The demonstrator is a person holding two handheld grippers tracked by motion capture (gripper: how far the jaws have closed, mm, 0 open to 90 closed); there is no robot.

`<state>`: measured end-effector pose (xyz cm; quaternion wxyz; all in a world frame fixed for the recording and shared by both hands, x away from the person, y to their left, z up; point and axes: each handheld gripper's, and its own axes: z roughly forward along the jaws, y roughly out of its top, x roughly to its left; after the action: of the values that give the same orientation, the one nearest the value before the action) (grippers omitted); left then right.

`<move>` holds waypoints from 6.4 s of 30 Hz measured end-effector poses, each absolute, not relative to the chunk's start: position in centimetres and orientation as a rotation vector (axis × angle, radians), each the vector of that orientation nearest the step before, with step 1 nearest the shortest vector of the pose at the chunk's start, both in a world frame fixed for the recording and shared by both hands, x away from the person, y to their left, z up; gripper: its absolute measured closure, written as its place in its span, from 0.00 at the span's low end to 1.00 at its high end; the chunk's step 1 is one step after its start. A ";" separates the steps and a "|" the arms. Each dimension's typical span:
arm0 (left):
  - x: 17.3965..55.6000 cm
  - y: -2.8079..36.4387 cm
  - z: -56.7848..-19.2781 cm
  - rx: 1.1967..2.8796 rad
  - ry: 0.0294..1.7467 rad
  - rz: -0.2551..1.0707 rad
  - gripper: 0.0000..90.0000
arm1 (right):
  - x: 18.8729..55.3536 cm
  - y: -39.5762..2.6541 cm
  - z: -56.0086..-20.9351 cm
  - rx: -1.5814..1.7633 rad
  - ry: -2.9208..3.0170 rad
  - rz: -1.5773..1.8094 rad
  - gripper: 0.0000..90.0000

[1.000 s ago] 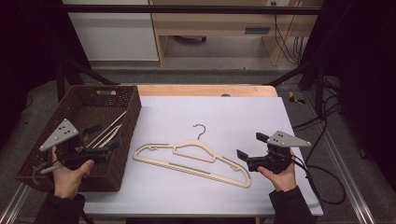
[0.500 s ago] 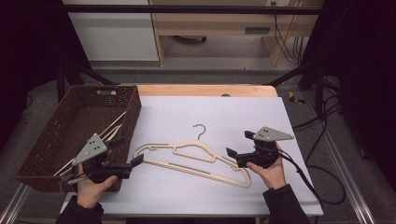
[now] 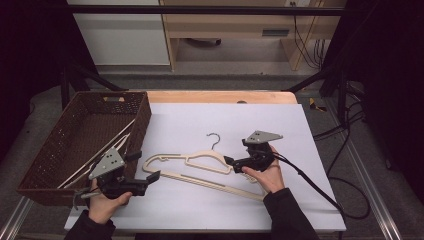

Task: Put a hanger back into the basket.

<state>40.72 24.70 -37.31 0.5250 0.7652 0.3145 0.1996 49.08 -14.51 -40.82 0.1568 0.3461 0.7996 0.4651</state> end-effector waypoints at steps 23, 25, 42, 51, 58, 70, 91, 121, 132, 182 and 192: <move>41.1 25.0 -37.6 1.843 0.762 0.494 0.09 | 53.7 -10.4 -45.4 1.094 2.441 1.097 0.43; 41.1 25.0 -37.6 1.843 0.763 0.494 0.09 | 53.8 -10.4 -45.9 1.089 2.458 1.079 0.47; 41.2 24.9 -37.6 1.842 0.763 0.498 0.09 | 53.6 -9.8 -47.1 1.050 2.542 0.970 0.76; 41.2 24.3 -37.6 1.860 0.749 0.500 0.10 | 53.5 -9.8 -47.1 1.067 2.542 0.965 0.82; 41.8 22.6 -37.6 1.899 0.722 0.486 0.10 | 53.4 -9.9 -46.9 1.106 2.530 0.962 0.82; 45.6 18.0 -38.5 2.024 0.714 0.420 0.13 | 53.0 -10.3 -45.7 1.038 2.515 1.025 0.83; 53.4 12.7 -44.5 2.303 0.806 0.361 0.36 | 52.7 -10.4 -45.3 1.001 2.510 1.056 0.84; 52.7 11.0 -44.7 2.438 0.602 0.470 0.82 | 51.7 -10.7 -44.0 0.956 2.501 1.117 0.74; 50.2 11.4 -43.1 2.423 0.501 0.528 0.83 | 51.4 -11.0 -43.3 0.907 2.568 1.201 0.65; 45.2 13.5 -37.5 2.289 0.430 0.246 0.76 | 46.2 -13.1 -38.5 0.535 2.797 1.529 0.96; 44.1 12.9 -37.5 2.323 0.412 0.227 0.87 | 45.9 -13.4 -38.2 0.542 2.736 1.486 0.87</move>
<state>44.15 12.92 -37.53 0.3760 0.9082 0.1612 0.0886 45.89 -13.38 -38.17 -0.0092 0.1716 0.8657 0.4702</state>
